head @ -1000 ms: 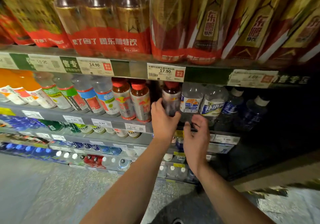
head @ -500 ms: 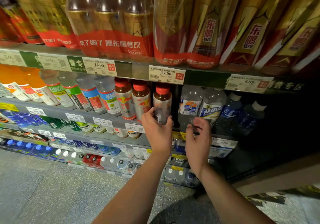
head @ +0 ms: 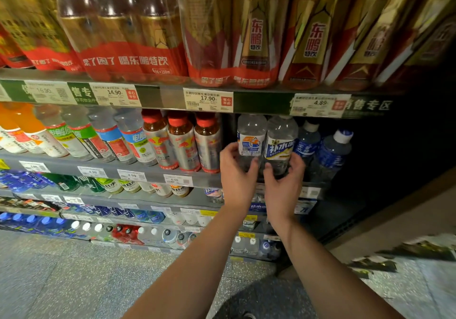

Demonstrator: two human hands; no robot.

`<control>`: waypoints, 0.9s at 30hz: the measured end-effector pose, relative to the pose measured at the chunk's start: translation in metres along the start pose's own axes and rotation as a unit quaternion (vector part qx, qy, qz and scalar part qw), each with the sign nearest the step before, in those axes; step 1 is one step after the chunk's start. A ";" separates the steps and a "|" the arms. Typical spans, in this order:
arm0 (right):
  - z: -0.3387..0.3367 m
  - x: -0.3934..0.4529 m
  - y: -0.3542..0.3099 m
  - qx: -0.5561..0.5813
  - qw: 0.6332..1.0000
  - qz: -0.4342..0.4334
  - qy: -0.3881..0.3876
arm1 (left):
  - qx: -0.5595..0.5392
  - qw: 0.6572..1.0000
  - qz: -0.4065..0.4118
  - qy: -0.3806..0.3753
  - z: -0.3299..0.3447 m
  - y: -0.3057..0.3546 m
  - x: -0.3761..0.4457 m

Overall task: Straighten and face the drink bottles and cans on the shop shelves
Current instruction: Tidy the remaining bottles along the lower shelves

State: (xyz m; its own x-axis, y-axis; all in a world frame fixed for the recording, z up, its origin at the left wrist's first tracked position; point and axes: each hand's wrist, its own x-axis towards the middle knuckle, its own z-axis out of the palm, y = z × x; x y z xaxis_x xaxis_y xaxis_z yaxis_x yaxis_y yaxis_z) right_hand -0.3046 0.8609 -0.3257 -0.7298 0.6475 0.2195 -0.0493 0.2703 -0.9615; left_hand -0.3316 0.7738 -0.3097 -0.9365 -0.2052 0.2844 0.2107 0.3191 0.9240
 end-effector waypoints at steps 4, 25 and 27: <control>0.002 0.005 -0.001 -0.036 0.999 -0.007 -0.006 | -0.005 0.997 -0.059 -0.047 0.005 0.000 0.015; -0.007 0.017 0.002 -0.057 0.991 0.010 -0.119 | 0.057 0.995 -0.054 0.068 -0.003 -0.009 -0.007; -0.006 0.017 0.002 -0.061 0.990 0.003 -0.130 | 0.081 0.993 -0.037 0.079 -0.003 -0.008 -0.008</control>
State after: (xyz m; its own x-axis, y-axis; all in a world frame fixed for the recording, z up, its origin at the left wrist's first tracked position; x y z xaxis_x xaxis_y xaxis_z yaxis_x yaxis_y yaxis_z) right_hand -0.3133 0.8771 -0.3232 -0.8811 0.4491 0.1482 0.0273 0.3610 -0.9322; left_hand -0.3251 0.7702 -0.3181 -0.8893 -0.3720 0.2660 0.0830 0.4405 0.8939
